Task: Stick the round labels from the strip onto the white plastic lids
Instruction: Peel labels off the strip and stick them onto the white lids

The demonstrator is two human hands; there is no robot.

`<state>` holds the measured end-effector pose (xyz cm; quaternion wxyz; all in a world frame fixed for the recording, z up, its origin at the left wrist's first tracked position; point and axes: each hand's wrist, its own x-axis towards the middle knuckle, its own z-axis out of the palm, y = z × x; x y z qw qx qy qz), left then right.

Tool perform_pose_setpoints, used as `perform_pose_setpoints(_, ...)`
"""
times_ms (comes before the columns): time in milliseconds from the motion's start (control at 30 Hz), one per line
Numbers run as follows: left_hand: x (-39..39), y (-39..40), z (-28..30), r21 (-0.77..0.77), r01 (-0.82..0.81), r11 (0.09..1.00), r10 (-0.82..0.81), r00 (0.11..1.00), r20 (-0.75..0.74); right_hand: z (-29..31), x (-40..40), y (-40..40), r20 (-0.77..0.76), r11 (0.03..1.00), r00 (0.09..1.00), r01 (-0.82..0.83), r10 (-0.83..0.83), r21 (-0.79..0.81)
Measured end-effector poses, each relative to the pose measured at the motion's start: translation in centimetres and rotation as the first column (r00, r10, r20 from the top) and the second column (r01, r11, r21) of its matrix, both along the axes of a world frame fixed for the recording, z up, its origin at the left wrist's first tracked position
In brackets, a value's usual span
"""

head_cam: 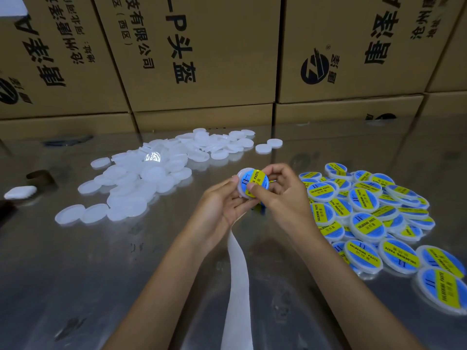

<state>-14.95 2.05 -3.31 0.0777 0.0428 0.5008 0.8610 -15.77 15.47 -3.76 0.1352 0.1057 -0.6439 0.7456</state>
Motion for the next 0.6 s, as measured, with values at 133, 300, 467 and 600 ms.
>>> perform_pose_setpoints(133,0.12,0.08,0.08,-0.006,0.008,1.0,-0.009,1.0,-0.016,-0.29,-0.12,-0.11,-0.025,0.996,0.999,0.043,-0.041,0.077)
perform_pose_setpoints(300,0.2,0.24,0.05,-0.027,0.017,0.999,-0.018,0.999,-0.03,-0.62,-0.18,0.02,-0.082,0.98,0.993,0.098,-0.085,0.173)
perform_pose_setpoints(467,0.21,0.01,0.14,0.019,0.01,1.0,-0.01,1.0,0.006,-0.93,-0.19,0.1,-0.236,0.891,0.948,0.29,-0.216,0.348)
perform_pose_setpoints(600,0.22,-0.23,0.38,0.174,0.051,0.983,-0.061,0.997,0.055,-0.81,-0.23,0.51,-0.206,0.884,0.943,0.318,-0.26,0.342)
